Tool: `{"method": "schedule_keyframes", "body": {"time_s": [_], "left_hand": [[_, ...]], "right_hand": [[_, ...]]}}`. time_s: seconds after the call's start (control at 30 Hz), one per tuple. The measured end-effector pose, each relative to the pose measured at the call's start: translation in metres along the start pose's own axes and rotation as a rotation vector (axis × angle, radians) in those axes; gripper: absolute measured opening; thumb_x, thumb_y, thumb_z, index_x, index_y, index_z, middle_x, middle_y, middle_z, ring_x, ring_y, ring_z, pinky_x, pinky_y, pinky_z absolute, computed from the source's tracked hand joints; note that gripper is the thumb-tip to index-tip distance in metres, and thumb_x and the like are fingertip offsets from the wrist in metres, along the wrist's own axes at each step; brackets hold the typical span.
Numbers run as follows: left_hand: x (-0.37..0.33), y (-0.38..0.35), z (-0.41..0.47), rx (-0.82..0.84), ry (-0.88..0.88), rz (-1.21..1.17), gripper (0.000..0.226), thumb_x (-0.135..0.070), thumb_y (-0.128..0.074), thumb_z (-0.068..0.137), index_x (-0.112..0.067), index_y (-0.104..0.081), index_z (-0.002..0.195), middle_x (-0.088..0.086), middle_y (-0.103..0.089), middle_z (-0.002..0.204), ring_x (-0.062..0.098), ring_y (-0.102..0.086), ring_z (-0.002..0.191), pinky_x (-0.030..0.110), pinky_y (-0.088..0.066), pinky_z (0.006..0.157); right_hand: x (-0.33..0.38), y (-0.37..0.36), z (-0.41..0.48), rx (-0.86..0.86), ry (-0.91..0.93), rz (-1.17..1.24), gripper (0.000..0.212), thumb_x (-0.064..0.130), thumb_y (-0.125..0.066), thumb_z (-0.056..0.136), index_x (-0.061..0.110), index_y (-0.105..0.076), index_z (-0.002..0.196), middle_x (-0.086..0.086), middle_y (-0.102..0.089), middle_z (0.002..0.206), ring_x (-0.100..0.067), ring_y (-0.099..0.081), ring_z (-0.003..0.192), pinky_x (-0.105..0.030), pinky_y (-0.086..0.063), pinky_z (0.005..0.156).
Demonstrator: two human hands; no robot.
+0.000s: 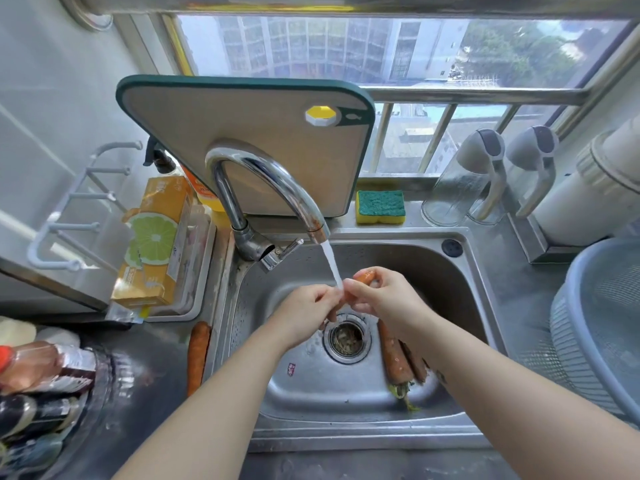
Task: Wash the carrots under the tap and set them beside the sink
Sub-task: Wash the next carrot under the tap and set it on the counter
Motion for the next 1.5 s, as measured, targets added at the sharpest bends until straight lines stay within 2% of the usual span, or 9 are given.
{"method": "schedule_keyframes", "body": {"time_s": [0.17,0.3,0.43,0.6,0.73,0.9,1.13,1.33,1.5], "left_hand": [[-0.002,0.0,0.004,0.033,0.083,-0.25,0.038,-0.036,-0.042,0.097,-0.016,-0.071,0.081,0.009,-0.069,0.079,0.014,-0.059,0.064,0.025,-0.045,0.065],[-0.004,0.001,-0.001,0.114,0.047,-0.336,0.023,-0.023,-0.047,0.098,-0.018,-0.069,0.093,-0.001,-0.063,0.069,0.006,-0.052,0.055,0.016,-0.036,0.049],[-0.004,0.002,-0.001,0.017,-0.114,-0.212,0.016,-0.017,-0.062,0.09,-0.029,-0.067,0.08,-0.018,-0.072,0.09,0.003,-0.063,0.083,0.014,-0.048,0.076],[0.002,0.005,-0.006,-0.013,-0.156,-0.11,0.022,-0.021,-0.066,0.087,-0.03,-0.071,0.106,-0.015,-0.072,0.09,-0.008,-0.062,0.082,0.009,-0.044,0.073],[0.001,0.008,-0.009,0.006,-0.138,-0.029,0.023,-0.021,-0.066,0.087,-0.033,-0.07,0.106,-0.021,-0.07,0.091,-0.015,-0.06,0.083,0.001,-0.041,0.072],[0.0,0.006,-0.01,-0.261,-0.189,-0.041,0.015,-0.019,-0.07,0.083,-0.022,-0.075,0.097,-0.013,-0.073,0.091,-0.001,-0.065,0.088,0.016,-0.049,0.083],[0.0,-0.001,-0.012,-0.381,-0.165,-0.253,0.01,-0.014,-0.068,0.085,-0.021,-0.073,0.079,-0.008,-0.073,0.079,0.005,-0.068,0.076,0.022,-0.054,0.078],[0.004,0.005,-0.01,-0.525,-0.093,-0.161,0.016,-0.018,-0.062,0.089,-0.023,-0.071,0.077,-0.009,-0.069,0.074,0.008,-0.062,0.073,0.012,-0.044,0.066],[0.01,0.009,-0.009,-0.514,-0.017,0.041,0.024,-0.027,-0.055,0.093,-0.015,-0.075,0.086,-0.004,-0.069,0.08,0.012,-0.061,0.076,0.021,-0.037,0.065]], "right_hand": [[0.011,0.01,-0.001,0.023,0.032,0.031,0.012,0.011,-0.07,0.084,0.012,-0.059,0.09,-0.009,-0.067,0.08,-0.016,-0.067,0.079,-0.024,-0.053,0.068],[0.01,0.017,0.001,-0.029,0.016,0.05,0.014,0.011,-0.072,0.082,0.013,-0.06,0.089,-0.018,-0.067,0.091,-0.021,-0.069,0.081,-0.023,-0.052,0.065],[0.013,0.018,-0.002,-0.031,0.046,-0.019,0.017,0.013,-0.075,0.079,0.009,-0.061,0.087,-0.01,-0.063,0.081,-0.018,-0.068,0.073,-0.024,-0.055,0.065],[0.028,0.027,-0.009,0.113,0.32,-0.746,0.025,0.028,-0.08,0.074,0.019,-0.069,0.095,0.009,-0.064,0.082,0.001,-0.057,0.072,-0.021,-0.045,0.069],[0.034,0.014,-0.014,0.239,0.543,-1.219,0.021,0.036,-0.066,0.085,0.025,-0.067,0.104,0.006,-0.065,0.096,-0.013,-0.055,0.089,-0.027,-0.042,0.076],[0.031,0.008,-0.013,0.181,0.497,-1.13,0.027,0.037,-0.059,0.091,0.014,-0.065,0.104,-0.002,-0.068,0.098,-0.018,-0.061,0.091,-0.033,-0.047,0.079],[0.032,0.004,-0.02,0.134,0.525,-1.043,0.027,0.034,-0.058,0.092,0.009,-0.065,0.098,-0.004,-0.068,0.09,-0.02,-0.061,0.083,-0.035,-0.046,0.075],[0.027,0.009,-0.025,0.083,0.479,-1.004,0.018,0.032,-0.061,0.09,0.014,-0.064,0.092,0.007,-0.058,0.075,-0.014,-0.056,0.072,-0.029,-0.042,0.065],[0.021,0.022,-0.026,0.037,0.424,-1.02,0.023,0.034,-0.061,0.09,0.012,-0.064,0.091,-0.001,-0.064,0.08,-0.019,-0.058,0.074,-0.033,-0.044,0.066]]}}
Point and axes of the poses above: each hand's wrist, its own z-axis towards the middle knuckle, its own y-axis out of the back of the hand, x = y × z, the point moved 3 cm from there along z, towards the middle knuckle
